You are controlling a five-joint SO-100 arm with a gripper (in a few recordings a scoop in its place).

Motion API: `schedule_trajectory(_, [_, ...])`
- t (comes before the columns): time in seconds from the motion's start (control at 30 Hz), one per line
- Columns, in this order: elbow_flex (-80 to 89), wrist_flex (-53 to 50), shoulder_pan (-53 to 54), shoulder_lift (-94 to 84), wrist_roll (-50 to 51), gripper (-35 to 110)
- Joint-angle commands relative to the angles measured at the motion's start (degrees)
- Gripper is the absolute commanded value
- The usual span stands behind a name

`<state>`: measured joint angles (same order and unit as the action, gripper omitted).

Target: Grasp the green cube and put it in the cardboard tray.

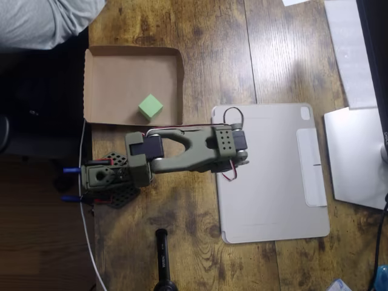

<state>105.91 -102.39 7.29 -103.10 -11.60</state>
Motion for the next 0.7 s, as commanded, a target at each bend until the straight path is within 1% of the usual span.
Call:
schedule_trajectory(0.0, [0.4, -0.6, -0.4, 0.0, -1.1, 3])
schedule_trajectory(0.03, [0.3, -0.5, -0.6, 1.0, -0.1, 0])
schedule_trajectory(0.1, [-0.4, -0.5, -0.5, 2.1, 4.0, 0])
schedule_trajectory(0.3, [-1.1, -0.5, -0.2, 1.8, 6.9, 0])
schedule_trajectory(0.67, [-1.1, -0.5, 0.5, 3.3, 7.0, 0])
